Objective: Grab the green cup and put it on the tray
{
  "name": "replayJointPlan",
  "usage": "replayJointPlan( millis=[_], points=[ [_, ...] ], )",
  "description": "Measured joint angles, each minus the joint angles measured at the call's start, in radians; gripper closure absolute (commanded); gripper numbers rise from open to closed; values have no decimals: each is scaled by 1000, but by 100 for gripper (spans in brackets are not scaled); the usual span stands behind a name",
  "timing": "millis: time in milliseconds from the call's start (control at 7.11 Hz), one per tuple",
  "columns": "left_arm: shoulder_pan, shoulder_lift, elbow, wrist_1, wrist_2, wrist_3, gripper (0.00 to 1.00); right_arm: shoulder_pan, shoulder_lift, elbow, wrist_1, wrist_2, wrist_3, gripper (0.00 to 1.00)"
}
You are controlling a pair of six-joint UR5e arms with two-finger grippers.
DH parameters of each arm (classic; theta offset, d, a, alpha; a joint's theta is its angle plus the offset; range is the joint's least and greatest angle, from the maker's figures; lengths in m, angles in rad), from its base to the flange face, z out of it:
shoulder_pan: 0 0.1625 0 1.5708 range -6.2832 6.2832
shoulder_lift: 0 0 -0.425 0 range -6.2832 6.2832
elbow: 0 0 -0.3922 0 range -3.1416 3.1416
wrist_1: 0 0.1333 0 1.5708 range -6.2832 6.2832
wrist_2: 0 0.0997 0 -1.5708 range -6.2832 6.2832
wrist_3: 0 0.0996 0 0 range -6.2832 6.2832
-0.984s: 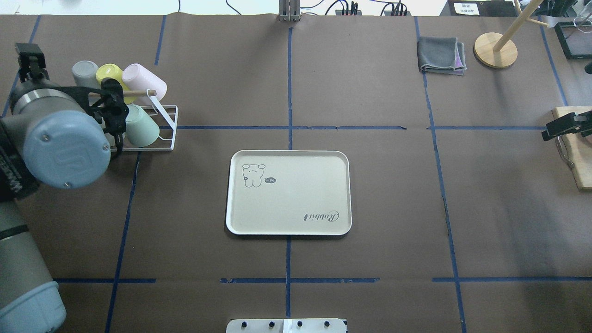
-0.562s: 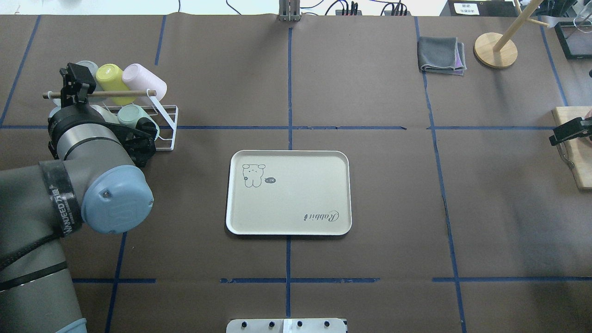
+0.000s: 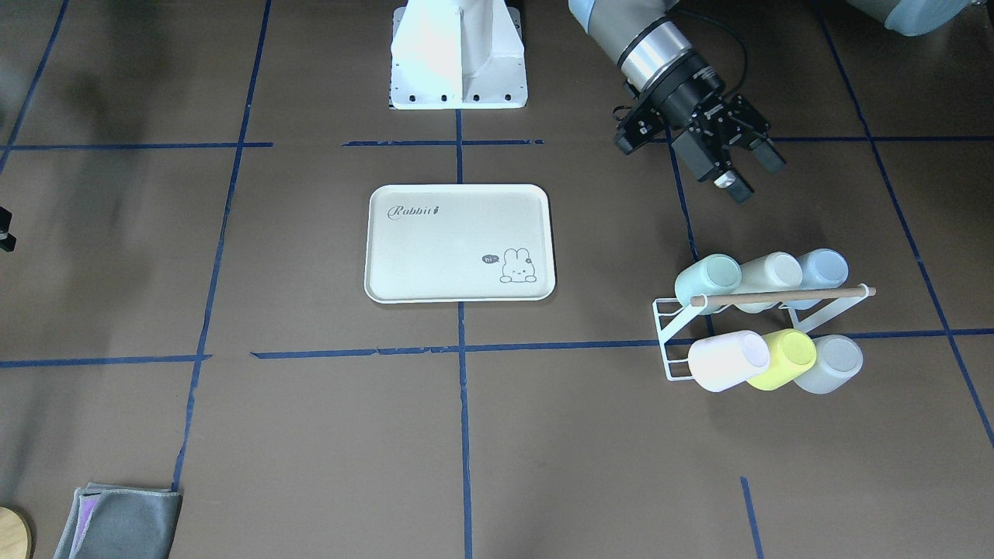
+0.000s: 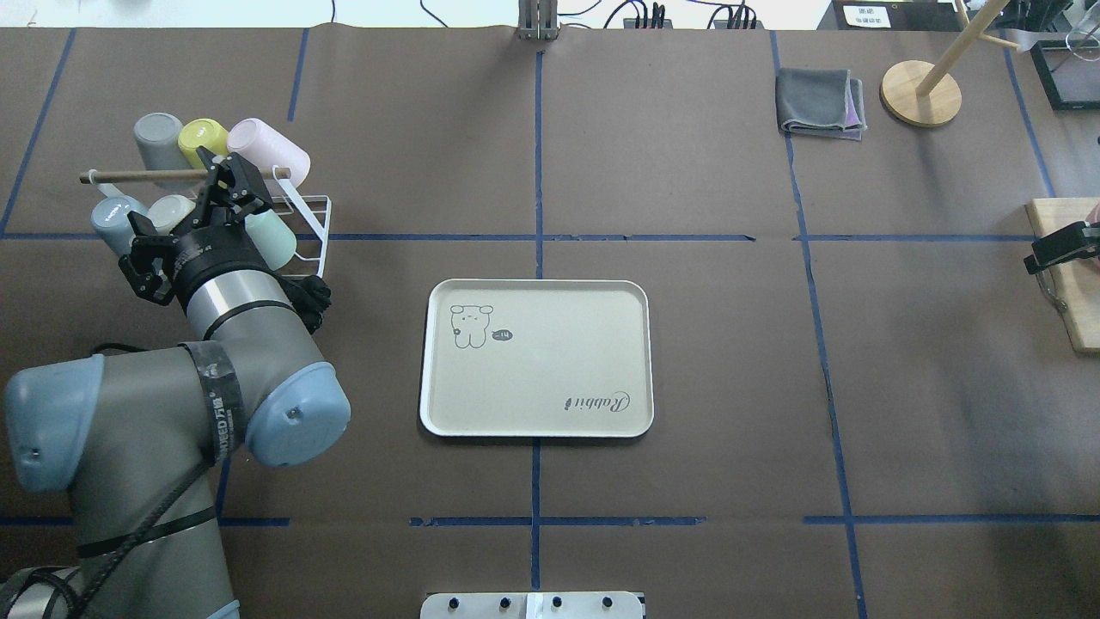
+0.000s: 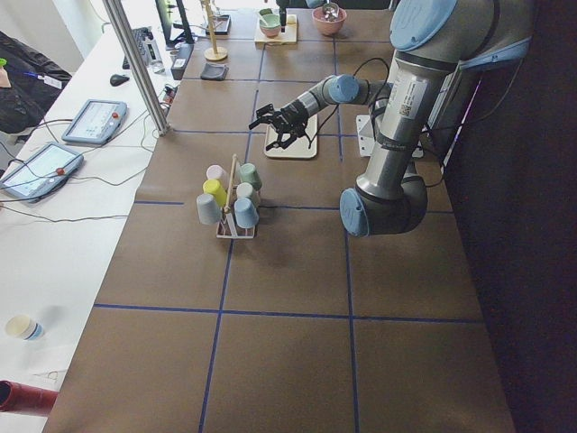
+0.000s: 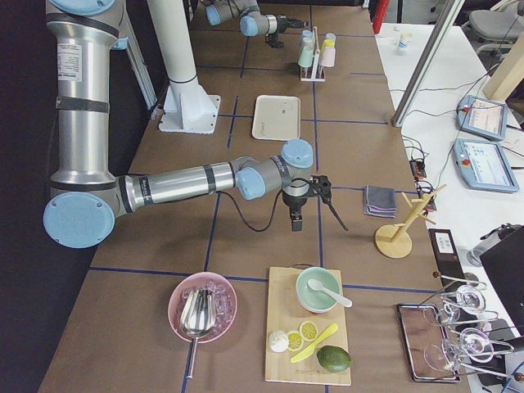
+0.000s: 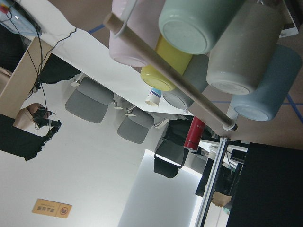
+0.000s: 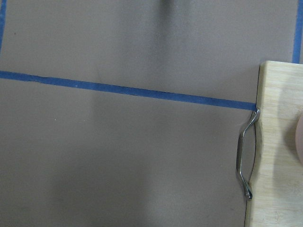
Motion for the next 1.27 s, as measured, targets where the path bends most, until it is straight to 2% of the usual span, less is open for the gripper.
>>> replayJointPlan(
  millis=[843, 1265],
  points=[
    [71, -66, 311, -2, 38, 42, 0, 8, 1, 0, -1, 3, 2, 0],
    [71, -76, 353, -30, 48, 73, 0, 14, 2, 0, -2, 5, 5, 0]
  ],
)
